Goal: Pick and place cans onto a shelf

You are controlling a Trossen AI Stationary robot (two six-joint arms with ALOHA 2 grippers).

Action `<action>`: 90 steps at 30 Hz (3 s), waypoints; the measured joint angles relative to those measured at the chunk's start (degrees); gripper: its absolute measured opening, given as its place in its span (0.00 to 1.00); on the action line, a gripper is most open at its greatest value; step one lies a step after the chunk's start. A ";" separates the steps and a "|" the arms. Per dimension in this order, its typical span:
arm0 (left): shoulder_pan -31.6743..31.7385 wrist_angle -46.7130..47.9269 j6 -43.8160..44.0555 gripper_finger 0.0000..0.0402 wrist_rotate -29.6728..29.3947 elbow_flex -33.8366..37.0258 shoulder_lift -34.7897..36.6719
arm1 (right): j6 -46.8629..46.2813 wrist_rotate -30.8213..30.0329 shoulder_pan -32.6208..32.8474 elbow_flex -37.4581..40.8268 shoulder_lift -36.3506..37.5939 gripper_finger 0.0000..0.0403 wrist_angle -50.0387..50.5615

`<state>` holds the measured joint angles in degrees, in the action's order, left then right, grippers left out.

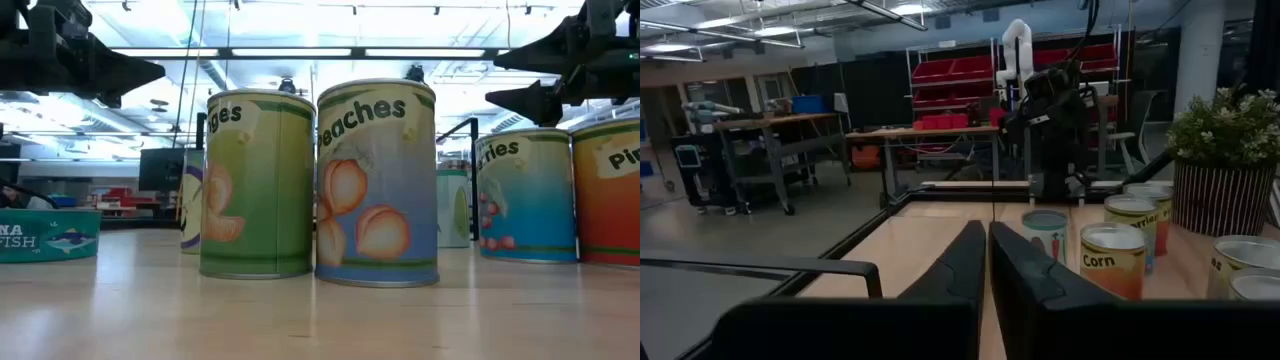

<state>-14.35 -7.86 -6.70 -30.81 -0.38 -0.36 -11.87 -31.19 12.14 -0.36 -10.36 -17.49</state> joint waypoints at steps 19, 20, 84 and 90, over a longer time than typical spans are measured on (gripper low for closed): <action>0.01 0.00 0.00 0.06 0.00 0.01 0.01 | 0.00 -0.01 0.00 0.02 -0.01 0.87 0.00; 0.01 0.00 0.00 0.06 0.01 0.01 0.01 | -0.01 0.00 0.00 0.01 0.01 0.87 0.01; 0.75 -9.22 25.65 0.06 20.29 -0.20 -1.07 | -7.31 3.43 0.00 0.00 -0.03 0.87 -10.01; 0.79 -9.27 23.20 0.06 21.68 -4.76 -10.01 | -1.19 -3.92 -0.02 0.01 -0.12 0.87 -15.49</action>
<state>-13.56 -17.13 16.50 -9.13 -5.15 -10.37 -13.06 -35.11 12.12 -0.35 -10.48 -32.99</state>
